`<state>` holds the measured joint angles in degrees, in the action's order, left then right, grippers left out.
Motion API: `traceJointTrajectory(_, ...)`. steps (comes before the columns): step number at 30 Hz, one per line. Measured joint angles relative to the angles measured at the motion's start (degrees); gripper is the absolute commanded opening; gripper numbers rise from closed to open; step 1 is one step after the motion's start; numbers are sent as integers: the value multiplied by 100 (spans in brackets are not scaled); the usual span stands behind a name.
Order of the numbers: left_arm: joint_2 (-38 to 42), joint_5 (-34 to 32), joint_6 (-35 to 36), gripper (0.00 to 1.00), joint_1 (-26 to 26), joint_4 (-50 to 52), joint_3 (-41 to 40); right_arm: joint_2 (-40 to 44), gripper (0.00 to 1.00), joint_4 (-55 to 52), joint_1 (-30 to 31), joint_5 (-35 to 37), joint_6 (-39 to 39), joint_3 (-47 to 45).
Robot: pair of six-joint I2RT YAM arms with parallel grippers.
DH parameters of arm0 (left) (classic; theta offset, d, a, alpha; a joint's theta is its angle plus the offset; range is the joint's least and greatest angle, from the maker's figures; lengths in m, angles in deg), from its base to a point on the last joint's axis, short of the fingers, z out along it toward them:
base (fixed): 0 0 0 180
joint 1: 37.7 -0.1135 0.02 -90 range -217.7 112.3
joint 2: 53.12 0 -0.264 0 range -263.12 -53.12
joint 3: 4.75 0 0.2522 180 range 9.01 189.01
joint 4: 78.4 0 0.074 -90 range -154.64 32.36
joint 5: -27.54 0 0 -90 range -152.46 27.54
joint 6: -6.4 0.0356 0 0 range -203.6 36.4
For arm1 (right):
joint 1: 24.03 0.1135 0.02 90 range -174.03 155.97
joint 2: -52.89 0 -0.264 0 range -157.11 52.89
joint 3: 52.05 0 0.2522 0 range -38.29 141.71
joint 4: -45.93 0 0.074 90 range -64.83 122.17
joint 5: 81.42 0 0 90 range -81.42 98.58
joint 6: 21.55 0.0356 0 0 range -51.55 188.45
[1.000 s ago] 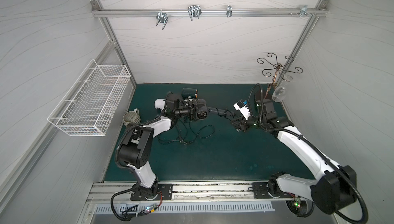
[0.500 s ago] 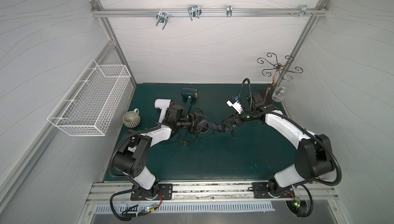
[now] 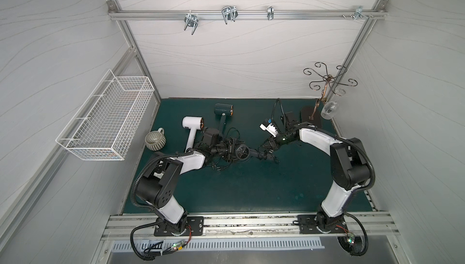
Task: Wrap the cord around the hair dryer
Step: Wrap the power cord around the hair dryer.
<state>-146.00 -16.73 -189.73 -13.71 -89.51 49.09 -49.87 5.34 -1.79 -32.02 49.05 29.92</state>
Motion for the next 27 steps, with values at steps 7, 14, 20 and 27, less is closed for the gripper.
traceJointTrajectory(7,-28,-138,-271,0,44,-199,-92,-339,3,-337,42,175,-63,398)
traceJointTrajectory(14,-39,-164,-417,0,57,-289,-133,-546,5,-656,50,306,-94,623)
traceJointTrajectory(20,-52,-138,-520,0,118,-374,-133,-590,42,-802,57,459,-177,695)
traceJointTrajectory(27,-52,-120,-621,0,205,-535,-181,-658,56,-949,57,616,-227,820)
